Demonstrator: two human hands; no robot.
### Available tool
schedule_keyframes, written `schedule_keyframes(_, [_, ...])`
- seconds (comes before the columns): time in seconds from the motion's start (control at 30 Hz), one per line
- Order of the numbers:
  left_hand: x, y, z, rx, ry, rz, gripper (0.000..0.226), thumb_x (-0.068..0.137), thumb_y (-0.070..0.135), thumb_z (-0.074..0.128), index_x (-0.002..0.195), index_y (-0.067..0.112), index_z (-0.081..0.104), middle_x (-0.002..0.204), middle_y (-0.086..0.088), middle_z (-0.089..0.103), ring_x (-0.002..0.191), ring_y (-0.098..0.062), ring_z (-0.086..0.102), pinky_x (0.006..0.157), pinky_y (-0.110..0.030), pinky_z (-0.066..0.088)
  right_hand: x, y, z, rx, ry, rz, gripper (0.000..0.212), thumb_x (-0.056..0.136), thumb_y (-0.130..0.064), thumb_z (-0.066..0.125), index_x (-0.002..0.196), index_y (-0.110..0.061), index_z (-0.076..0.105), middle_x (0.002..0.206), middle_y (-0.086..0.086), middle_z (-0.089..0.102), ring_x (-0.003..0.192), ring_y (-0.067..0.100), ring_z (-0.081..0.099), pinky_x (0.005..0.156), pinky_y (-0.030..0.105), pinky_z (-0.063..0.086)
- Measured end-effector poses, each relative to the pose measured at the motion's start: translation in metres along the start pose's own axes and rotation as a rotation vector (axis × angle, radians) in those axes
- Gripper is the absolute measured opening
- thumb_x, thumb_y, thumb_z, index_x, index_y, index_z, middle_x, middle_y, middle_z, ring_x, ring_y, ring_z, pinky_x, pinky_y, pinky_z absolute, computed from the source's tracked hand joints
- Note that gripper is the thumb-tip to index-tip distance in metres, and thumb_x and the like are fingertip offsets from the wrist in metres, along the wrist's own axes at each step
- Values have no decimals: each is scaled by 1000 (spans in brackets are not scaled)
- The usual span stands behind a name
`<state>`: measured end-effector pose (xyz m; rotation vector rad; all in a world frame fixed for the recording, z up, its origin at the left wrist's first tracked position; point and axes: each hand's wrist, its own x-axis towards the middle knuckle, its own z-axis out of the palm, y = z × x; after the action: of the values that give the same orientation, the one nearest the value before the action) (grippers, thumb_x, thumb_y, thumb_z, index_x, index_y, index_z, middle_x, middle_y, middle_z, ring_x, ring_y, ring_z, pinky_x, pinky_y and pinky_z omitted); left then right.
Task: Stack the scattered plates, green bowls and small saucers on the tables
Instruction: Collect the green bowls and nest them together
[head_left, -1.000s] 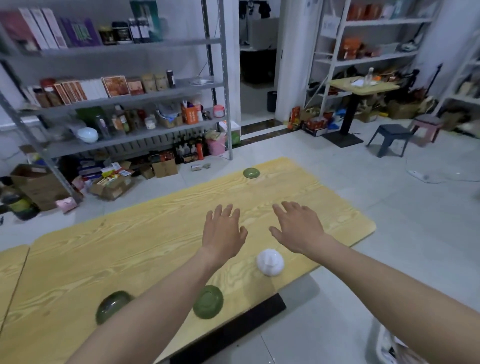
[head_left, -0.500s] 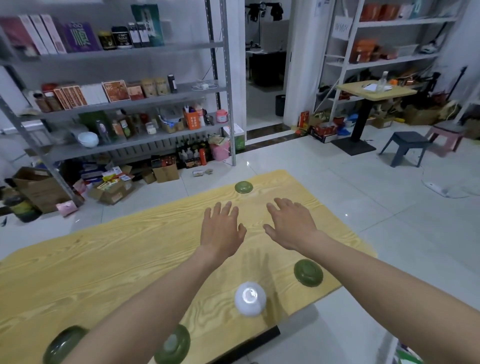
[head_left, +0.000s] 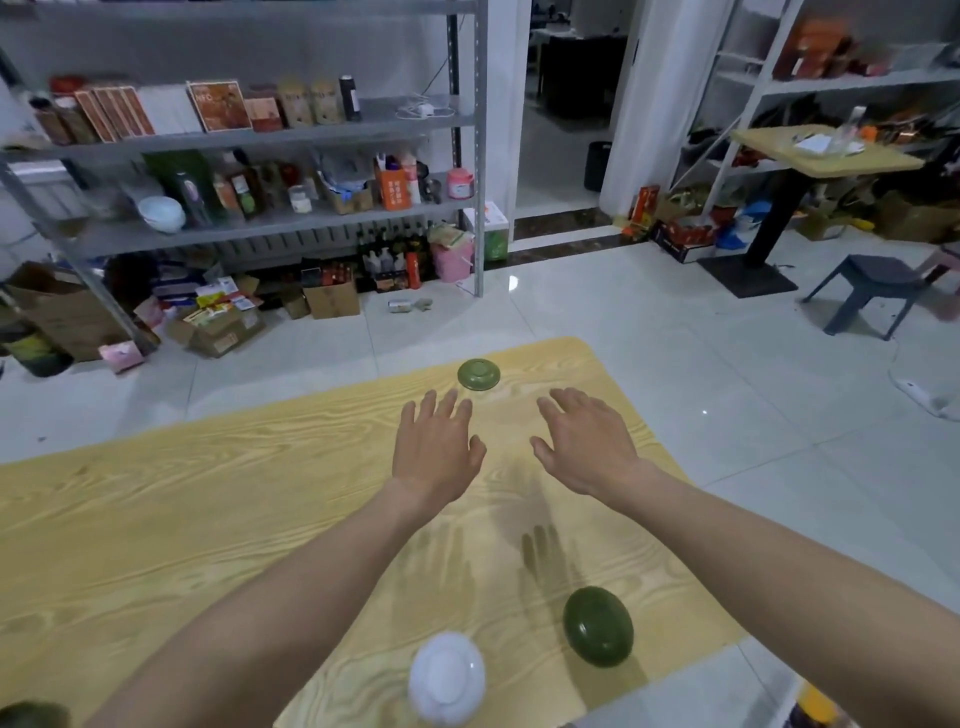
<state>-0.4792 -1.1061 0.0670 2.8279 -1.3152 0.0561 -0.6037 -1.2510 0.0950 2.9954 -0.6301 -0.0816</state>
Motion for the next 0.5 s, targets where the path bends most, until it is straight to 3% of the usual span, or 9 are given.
schedule_keyframes(0.37, [99, 14, 36, -23, -88, -123, 57, 98, 41, 37, 149, 17, 34, 159, -5, 29, 147, -29, 20, 117, -44, 16, 111, 47, 45, 54, -84, -164, 54, 100, -44, 40, 143, -11, 40, 148, 8, 42, 140, 25, 32, 109, 37, 33])
schedule_keyframes(0.5, [138, 15, 58, -88, -61, -172, 53, 95, 39, 44, 143, 17, 43, 151, -6, 41, 139, -27, 33, 109, -42, 29, 150, 61, 61, 97, -108, -214, 52, 99, -41, 42, 141, -11, 42, 148, 9, 43, 139, 26, 34, 108, 38, 34])
